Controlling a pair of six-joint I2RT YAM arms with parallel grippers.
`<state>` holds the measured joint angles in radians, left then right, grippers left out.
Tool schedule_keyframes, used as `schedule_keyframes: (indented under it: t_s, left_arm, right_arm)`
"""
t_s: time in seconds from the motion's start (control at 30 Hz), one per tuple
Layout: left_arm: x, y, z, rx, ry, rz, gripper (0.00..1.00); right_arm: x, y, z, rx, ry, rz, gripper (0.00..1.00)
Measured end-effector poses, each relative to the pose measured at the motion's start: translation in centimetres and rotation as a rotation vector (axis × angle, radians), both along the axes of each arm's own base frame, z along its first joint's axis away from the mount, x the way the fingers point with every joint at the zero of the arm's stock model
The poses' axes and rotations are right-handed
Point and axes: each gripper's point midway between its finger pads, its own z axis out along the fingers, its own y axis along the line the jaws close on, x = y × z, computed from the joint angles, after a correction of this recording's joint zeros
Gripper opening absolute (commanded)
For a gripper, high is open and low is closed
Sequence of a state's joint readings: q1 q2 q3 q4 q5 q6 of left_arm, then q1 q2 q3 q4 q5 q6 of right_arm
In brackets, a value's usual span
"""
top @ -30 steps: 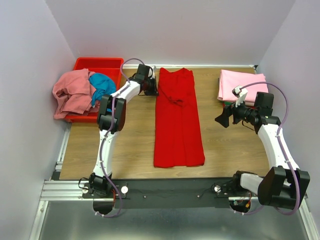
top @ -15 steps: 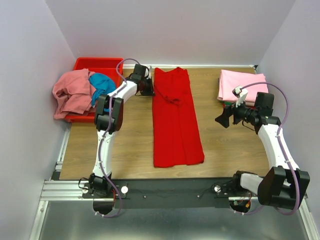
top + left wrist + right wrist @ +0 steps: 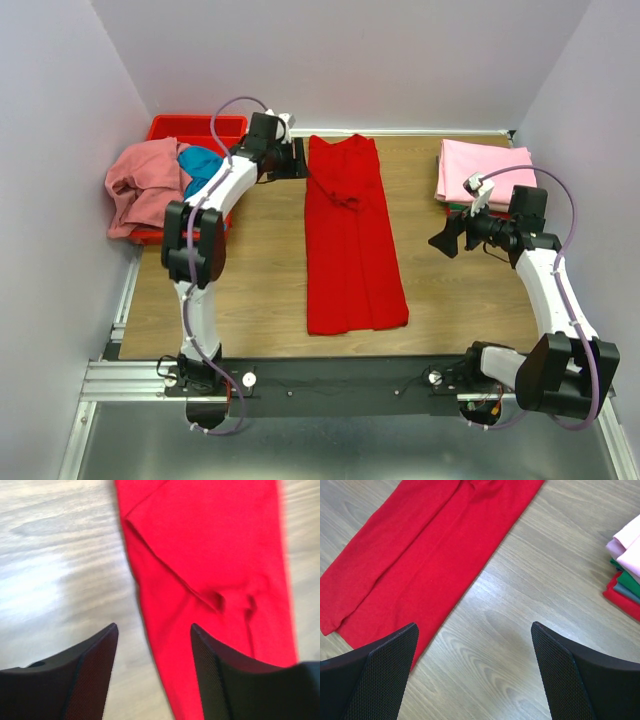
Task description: Fold and stack the t-shirts
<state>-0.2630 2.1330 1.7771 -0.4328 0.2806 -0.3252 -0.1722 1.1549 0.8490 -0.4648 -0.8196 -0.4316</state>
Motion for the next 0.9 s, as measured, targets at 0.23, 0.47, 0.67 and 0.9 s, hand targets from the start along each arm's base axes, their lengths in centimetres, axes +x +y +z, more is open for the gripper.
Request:
schedule_keyframes:
  t_s: [0.23, 0.47, 0.67, 0.9]
  left_arm:
    - [-4.4, 1.3, 10.9, -0.033, -0.244, -0.027, 0.71]
    - [-11.5, 2.5, 16.8, -0.071, -0.455, -0.104, 0.71]
    - [-17.2, 2.6, 20.4, -0.104, -0.615, -0.207, 0.74]
    - [-23.7, 2.7, 23.4, -0.15, -0.887, -0.327, 0.87]
  right_arm:
    - [-0.4, 0.4, 0.7, -0.002, -0.042, 0.033, 1.0]
    - [-1.3, 0.6, 1.5, -0.025, -0.104, 0.066, 1.0]
    - [-1.8, 0.6, 2.5, -0.054, -0.159, 0.081, 1.0]
    - [-2.4, 0.7, 2.2, -0.056, -0.134, 0.092, 1.0]
